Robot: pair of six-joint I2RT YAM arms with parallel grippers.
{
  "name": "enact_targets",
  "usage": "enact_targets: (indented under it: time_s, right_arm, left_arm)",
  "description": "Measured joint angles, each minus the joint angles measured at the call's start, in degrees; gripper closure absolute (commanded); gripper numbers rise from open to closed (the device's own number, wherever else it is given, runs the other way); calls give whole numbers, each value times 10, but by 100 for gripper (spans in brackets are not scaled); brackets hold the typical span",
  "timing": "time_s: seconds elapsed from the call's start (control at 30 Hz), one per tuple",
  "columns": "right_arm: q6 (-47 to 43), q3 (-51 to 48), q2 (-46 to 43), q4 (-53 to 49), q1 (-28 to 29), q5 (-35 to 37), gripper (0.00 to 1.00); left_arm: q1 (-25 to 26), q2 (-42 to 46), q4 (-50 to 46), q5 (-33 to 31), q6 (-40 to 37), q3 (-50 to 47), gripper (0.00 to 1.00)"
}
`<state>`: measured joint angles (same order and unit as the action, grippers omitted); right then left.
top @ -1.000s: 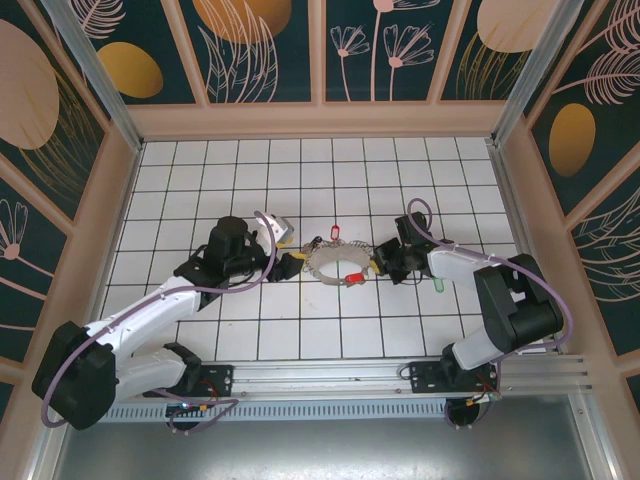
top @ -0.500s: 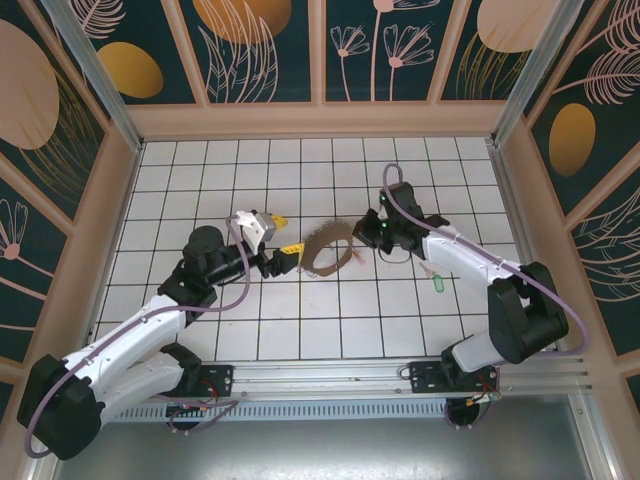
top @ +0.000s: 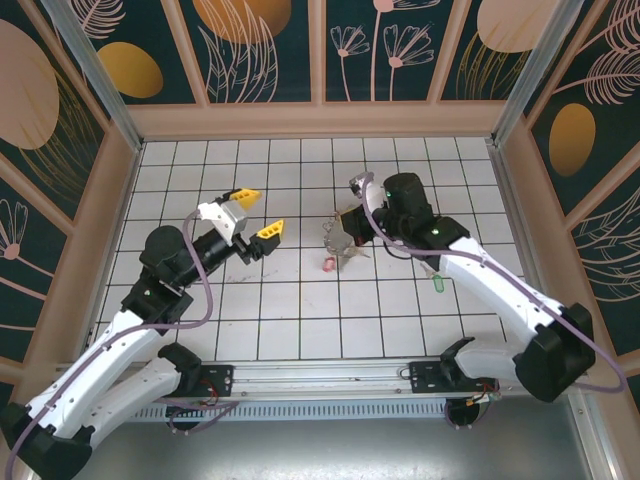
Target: Put the keys on the keyring
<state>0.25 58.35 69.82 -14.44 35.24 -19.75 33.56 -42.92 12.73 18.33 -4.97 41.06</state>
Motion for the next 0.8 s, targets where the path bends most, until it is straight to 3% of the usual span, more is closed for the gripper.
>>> enact_targets:
  time_s: [0.2,0.67,0.7,0.8]
  right_arm:
    - [-105,-4,-36,19,4,-20,100]
    - [-220,-65,-78,91,83,-73,100]
    - [-226,-67,-79,96,91,-74,100]
    - [-252,-67,-80,108,118,-74,100]
  left_arm:
    - [0,12,-19,0,-12,-8,27]
    - [0,-47,-80,86,-76,-9,28]
    - [0,-49,-85,93,-84,-7,29]
    - [0,-51,-97,115,-108,-1,50]
